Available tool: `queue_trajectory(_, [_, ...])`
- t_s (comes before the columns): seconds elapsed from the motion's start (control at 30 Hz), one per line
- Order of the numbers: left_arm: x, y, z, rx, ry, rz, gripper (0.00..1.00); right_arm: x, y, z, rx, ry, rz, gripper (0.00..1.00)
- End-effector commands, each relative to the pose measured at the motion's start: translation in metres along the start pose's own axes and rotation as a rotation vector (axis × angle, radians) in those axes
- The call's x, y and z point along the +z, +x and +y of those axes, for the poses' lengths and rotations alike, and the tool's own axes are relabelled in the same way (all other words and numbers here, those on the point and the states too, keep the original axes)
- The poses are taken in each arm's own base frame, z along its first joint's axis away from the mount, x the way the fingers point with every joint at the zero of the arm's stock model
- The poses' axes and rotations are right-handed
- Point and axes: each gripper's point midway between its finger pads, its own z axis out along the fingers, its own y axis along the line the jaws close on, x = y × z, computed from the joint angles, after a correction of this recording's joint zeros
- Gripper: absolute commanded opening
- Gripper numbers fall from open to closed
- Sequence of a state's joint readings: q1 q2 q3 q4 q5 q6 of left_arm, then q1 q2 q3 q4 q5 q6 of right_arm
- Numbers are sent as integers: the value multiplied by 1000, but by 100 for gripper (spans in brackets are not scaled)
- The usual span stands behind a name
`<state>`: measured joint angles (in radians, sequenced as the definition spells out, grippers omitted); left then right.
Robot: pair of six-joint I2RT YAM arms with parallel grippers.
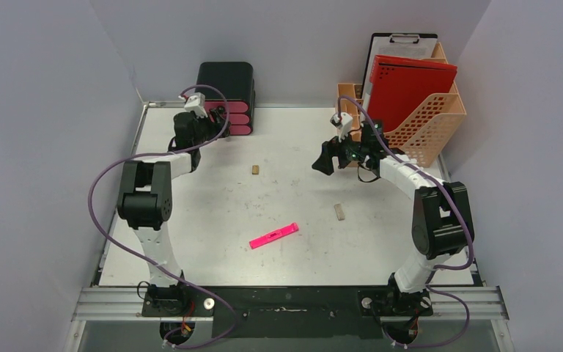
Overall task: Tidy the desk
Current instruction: Open the drawer in the storage box.
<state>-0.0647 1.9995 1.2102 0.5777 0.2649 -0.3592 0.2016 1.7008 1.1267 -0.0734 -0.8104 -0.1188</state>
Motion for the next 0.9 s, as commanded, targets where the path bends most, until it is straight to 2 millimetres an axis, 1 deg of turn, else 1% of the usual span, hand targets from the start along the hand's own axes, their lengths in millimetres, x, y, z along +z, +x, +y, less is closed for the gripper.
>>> queue_trajectory(0.0, [10,-28,-7,68,-3,-76,55,-1,-13,-6,-50,7,-47,90])
queue_trajectory(0.13, [15,-27,-3,81,-55,-58,54,-1,-14,-5,-51,6,-48,90])
queue_trajectory(0.27, [23,-25,-5,97,-80,-31,53,-2,-15,-5,-52,7,-51,90])
queue_trajectory(0.37, [26,-21,-3,91,-108,-10,51,-2,-15,-5,-53,9,-50,90])
queue_trajectory(0.47, [27,-18,0,48,-131,4,50,-2,-15,-5,-56,8,-50,90])
queue_trajectory(0.6, [23,-10,-5,-39,-112,8,50,-1,-14,-6,-51,8,-49,90])
queue_trajectory(0.67, [23,-9,-6,-66,-105,2,50,0,-13,-6,-47,6,-46,90])
queue_trajectory(0.77, [23,-8,-2,-87,-109,-10,50,0,-13,-6,-47,4,-47,90])
queue_trajectory(0.87, [25,-2,4,-117,-113,-1,50,0,-13,-6,-46,3,-47,90])
